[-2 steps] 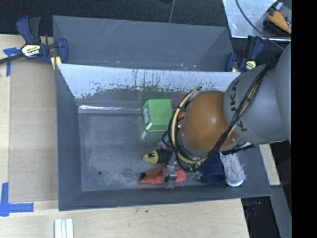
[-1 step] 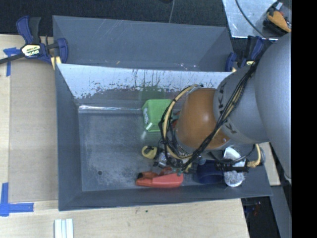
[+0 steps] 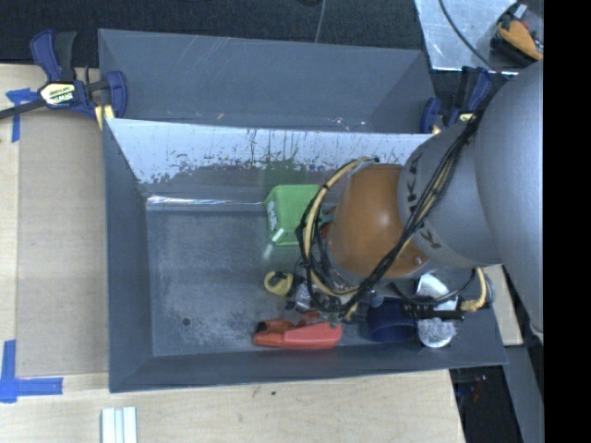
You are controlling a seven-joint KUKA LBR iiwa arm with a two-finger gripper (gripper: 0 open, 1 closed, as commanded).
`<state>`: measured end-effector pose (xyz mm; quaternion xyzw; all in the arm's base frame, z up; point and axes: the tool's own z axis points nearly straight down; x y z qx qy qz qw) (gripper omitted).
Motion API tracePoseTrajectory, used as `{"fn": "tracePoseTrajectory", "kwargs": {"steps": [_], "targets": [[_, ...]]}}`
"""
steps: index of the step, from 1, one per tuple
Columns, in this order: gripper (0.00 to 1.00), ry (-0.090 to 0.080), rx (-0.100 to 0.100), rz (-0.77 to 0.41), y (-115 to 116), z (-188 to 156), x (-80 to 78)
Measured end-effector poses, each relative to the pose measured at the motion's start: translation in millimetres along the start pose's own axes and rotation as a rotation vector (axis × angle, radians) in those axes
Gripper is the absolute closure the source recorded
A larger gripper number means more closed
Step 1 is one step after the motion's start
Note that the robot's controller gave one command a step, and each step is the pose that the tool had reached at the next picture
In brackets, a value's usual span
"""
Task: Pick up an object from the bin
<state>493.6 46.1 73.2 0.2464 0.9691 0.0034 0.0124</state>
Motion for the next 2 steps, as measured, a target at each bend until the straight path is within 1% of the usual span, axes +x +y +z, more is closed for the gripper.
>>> {"fn": "tracePoseTrajectory", "kwargs": {"steps": [1,2], "targets": [[1.0,0.017,0.01,-0.001,-2,-35,3.7],[1.0,0.009,0.005,-0.003,-1,-60,1.1]]}}
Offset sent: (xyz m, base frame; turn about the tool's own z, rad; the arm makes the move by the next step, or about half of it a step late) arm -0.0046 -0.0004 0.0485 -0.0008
